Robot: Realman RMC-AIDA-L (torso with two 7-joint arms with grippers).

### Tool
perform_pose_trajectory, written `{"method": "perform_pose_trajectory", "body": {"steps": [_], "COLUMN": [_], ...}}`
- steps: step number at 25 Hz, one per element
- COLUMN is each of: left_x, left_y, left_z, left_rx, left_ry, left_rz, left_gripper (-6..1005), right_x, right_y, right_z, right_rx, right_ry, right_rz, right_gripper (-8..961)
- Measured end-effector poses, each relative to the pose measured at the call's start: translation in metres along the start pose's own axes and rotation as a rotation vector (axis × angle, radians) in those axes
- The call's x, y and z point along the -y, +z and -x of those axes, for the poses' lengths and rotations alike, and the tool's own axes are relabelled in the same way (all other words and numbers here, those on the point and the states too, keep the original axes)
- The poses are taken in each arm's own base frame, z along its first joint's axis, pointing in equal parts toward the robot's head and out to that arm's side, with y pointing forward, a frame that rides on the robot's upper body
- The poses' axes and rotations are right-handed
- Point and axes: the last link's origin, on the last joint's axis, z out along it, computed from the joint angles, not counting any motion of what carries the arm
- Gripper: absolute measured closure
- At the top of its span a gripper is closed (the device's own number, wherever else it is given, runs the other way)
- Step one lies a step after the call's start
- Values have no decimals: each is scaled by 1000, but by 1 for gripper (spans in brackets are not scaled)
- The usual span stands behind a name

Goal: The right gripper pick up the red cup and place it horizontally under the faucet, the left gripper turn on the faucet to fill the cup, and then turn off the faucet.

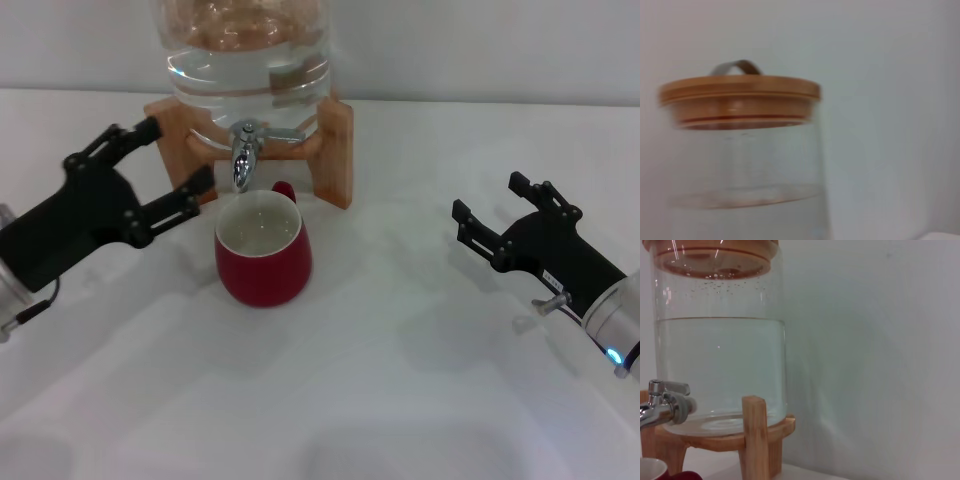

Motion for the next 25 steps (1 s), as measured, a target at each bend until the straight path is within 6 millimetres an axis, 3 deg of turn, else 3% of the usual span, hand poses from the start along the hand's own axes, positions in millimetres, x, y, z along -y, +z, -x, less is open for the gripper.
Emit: {"method": "perform_pose_trajectory", "body": {"steps": [9,19,25], "left_x": [9,11,14], "left_y": [-44,-57,-53], "left_z": [12,27,31], "left_rx": [-26,-34,-31], "left_ry": [-39,-46,-72], "left_rz": [-235,-420,-459], "left_gripper": [113,113,113], "right_x": [4,12,26], "right_y": [-1,3,0], "right_z": [-2,0,0], "right_rx": [-13,-10,-5], "right_ry": [-3,-2,18], "right_rz": [-14,-43,-108], "right_gripper": [120,120,120]}}
